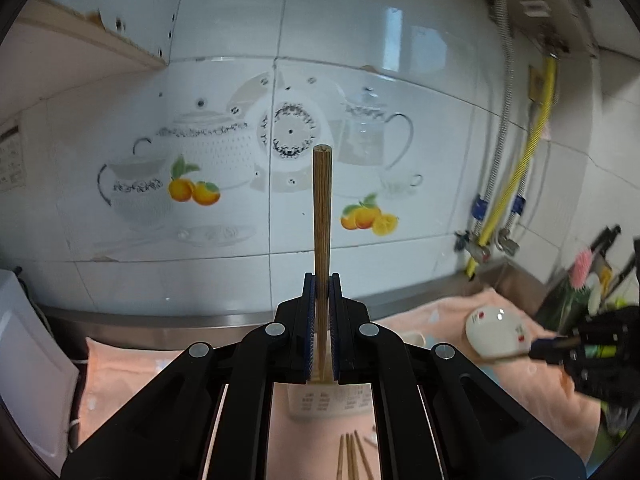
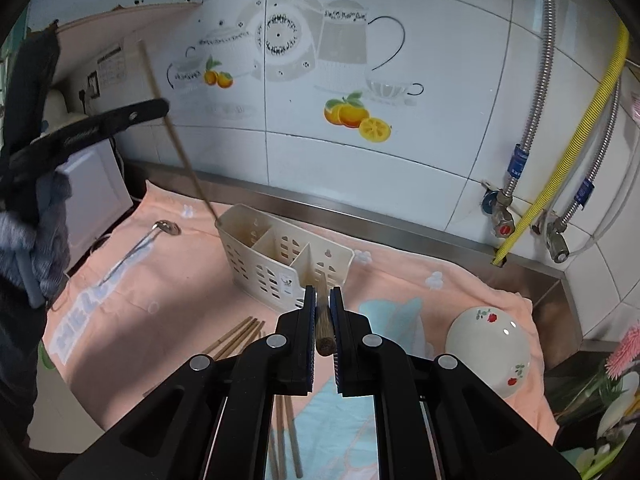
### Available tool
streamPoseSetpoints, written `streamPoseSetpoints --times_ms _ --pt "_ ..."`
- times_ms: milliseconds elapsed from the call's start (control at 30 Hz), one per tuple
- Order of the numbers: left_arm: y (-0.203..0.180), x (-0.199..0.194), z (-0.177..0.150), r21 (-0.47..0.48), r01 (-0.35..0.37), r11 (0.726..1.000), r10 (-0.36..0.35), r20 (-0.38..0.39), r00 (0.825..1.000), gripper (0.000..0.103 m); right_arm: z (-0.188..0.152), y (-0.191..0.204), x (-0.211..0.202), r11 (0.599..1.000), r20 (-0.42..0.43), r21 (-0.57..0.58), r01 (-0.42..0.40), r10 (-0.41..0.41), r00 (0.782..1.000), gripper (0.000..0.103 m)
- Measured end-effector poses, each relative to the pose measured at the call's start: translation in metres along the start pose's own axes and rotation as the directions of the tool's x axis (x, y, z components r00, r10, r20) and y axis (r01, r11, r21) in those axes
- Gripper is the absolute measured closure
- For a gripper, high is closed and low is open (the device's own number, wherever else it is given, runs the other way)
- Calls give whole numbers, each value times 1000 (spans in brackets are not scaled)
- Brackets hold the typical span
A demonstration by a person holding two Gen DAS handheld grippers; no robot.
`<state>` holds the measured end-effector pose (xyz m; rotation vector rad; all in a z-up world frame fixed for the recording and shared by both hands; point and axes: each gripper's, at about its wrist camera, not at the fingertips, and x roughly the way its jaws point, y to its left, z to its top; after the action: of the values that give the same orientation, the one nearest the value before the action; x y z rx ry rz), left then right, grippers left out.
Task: Organize utensils
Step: 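Lift the chopstick with the left tool while the right tool carries its chopstick to the holder, then lower the chopstick into the holder and open the left tool while the right tool releases its chopstick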
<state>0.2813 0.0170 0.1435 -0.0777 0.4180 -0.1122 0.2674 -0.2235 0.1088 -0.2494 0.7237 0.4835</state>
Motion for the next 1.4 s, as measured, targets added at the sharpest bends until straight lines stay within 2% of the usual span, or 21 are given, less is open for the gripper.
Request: streamPoseSetpoints --times_ms 100,367,533,767,1000,1067,1133,1400 --pt "5 17 -2 -22 -10 1000 10 -5 1000 98 3 -1 10 1000 -22 -5 0 0 1000 96" --pt "25 69 -32 -103 -1 995 -10 -113 994 98 6 -5 42 1000 -101 -7 -24 23 995 96" --pt "29 84 -45 -107 -4 994 -14 -160 987 97 14 -8 60 999 -139 14 -43 44 989 96" --pt "29 92 -53 -105 -6 994 -14 -186 983 97 23 -10 80 999 -177 37 -34 40 983 96" --pt "27 86 -49 -98 2 995 -20 -176 984 93 23 -16 81 997 -152 71 -41 52 987 95" --pt "26 80 -47 -99 4 995 -21 -166 986 87 24 -17 76 996 -136 75 -44 54 989 94" --pt "25 74 -45 -97 5 995 -20 -157 987 85 25 -18 69 996 -113 80 -40 49 992 86" --pt "24 28 -44 -93 8 996 -17 -105 994 85 13 -19 21 995 13 92 -27 25 1000 73"
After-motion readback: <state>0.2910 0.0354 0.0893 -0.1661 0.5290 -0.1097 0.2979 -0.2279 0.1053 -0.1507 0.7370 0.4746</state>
